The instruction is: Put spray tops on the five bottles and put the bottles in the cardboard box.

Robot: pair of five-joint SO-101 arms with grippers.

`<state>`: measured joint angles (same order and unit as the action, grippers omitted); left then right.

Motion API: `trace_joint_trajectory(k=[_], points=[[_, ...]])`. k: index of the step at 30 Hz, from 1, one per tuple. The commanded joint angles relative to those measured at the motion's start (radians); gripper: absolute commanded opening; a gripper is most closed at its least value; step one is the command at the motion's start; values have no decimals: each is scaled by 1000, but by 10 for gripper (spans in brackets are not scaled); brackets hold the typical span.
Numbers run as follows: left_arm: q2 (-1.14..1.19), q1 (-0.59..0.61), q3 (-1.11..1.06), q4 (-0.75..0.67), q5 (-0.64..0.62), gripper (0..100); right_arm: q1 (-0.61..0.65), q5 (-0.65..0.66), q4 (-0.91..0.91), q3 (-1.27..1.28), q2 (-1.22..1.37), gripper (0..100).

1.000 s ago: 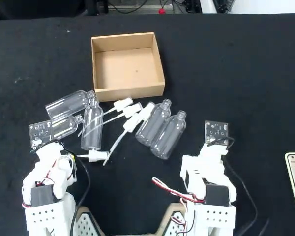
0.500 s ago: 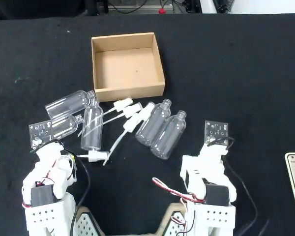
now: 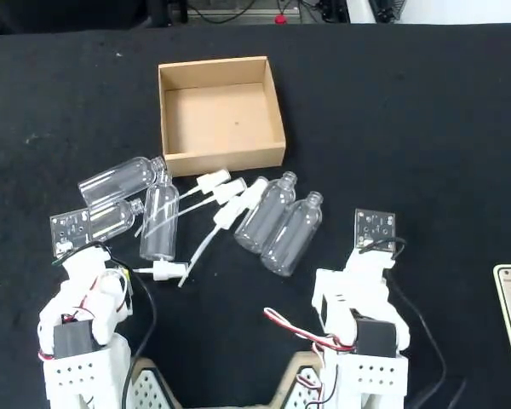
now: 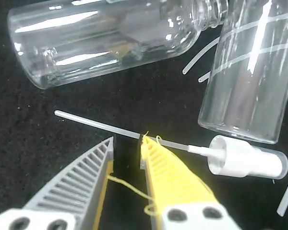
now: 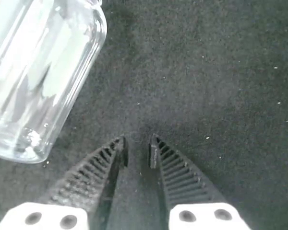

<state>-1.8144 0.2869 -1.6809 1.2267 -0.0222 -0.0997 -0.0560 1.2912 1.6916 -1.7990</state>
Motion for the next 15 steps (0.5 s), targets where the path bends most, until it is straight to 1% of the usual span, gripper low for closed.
trace_joint_trajectory(k=[1, 9, 15], points=[[6, 2, -19, 8, 3, 102, 6, -11, 8, -7, -91, 76], [6, 2, -19, 8, 3, 102, 11, -12, 8, -7, -91, 75], [2, -53, -19, 8, 6, 103, 11, -15, 0, -7, -91, 77]])
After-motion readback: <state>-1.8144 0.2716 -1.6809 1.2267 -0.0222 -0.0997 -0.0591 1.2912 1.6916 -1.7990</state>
